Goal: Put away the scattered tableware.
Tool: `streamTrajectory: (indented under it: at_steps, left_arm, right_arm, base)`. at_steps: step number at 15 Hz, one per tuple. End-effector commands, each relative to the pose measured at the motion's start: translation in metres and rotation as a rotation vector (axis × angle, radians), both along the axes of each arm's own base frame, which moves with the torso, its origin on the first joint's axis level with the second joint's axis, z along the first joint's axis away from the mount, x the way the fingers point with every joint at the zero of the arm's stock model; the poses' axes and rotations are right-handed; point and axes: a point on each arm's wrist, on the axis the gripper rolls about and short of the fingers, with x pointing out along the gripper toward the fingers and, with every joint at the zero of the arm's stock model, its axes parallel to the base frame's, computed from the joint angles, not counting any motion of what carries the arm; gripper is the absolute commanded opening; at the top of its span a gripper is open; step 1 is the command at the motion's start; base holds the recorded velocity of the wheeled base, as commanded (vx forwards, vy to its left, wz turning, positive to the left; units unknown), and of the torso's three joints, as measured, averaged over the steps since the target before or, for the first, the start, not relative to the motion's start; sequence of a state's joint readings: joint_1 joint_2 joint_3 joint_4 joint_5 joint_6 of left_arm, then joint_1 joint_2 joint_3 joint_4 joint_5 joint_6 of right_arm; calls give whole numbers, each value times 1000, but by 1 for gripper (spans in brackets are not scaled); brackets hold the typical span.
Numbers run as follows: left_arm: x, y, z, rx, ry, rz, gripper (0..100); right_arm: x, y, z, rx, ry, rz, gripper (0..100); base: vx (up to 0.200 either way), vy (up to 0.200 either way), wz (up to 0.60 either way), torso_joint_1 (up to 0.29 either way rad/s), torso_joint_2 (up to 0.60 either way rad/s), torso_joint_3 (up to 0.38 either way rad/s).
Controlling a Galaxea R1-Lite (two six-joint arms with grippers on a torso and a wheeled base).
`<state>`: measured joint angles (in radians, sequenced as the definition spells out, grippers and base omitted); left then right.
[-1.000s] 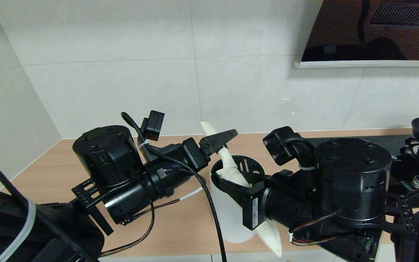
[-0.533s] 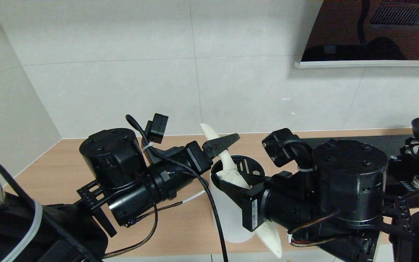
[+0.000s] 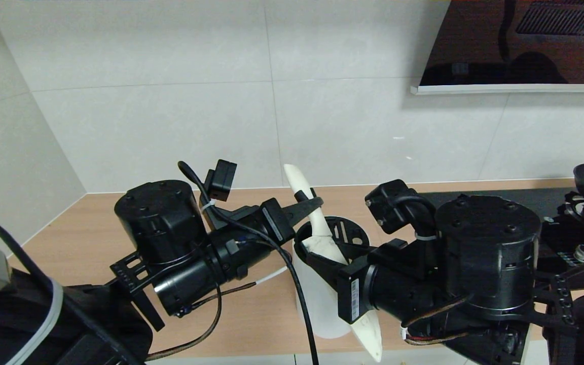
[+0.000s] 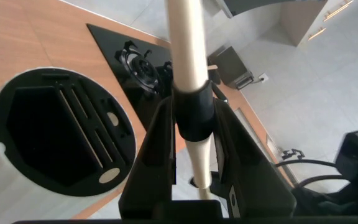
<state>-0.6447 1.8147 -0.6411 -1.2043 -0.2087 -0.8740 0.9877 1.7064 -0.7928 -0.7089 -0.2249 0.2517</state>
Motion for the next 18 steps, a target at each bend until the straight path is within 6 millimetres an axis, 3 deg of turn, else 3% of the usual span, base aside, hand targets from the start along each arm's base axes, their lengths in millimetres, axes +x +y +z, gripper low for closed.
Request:
streamTrajectory:
  at_steps: [1, 7, 8, 15, 18]
  left_arm:
    - [0, 0, 1, -2, -2, 1, 0]
    - [0, 0, 1, -2, -2, 2, 0]
    - [0, 0, 1, -2, -2, 2, 0]
    - [-2, 2, 5, -14, -14, 17, 0]
    - [-2, 3, 12, -45, -65, 61, 0]
  right_arm:
    - [0, 0, 1, 2, -1, 0, 0]
    - [0, 0, -1, -1, 2, -2, 0]
    - [0, 0, -1, -1, 2, -2, 100]
    - [1, -3, 3, 7, -5, -14, 100]
    - [12, -18, 13, 34, -25, -72, 100]
  base:
    - [0, 0, 0, 0, 0, 0]
    - [0, 0, 0, 0, 0, 0]
    - [0, 0, 0, 0, 0, 0]
    - [0, 0, 0, 0, 0, 0]
    - [0, 0, 0, 0, 0, 0]
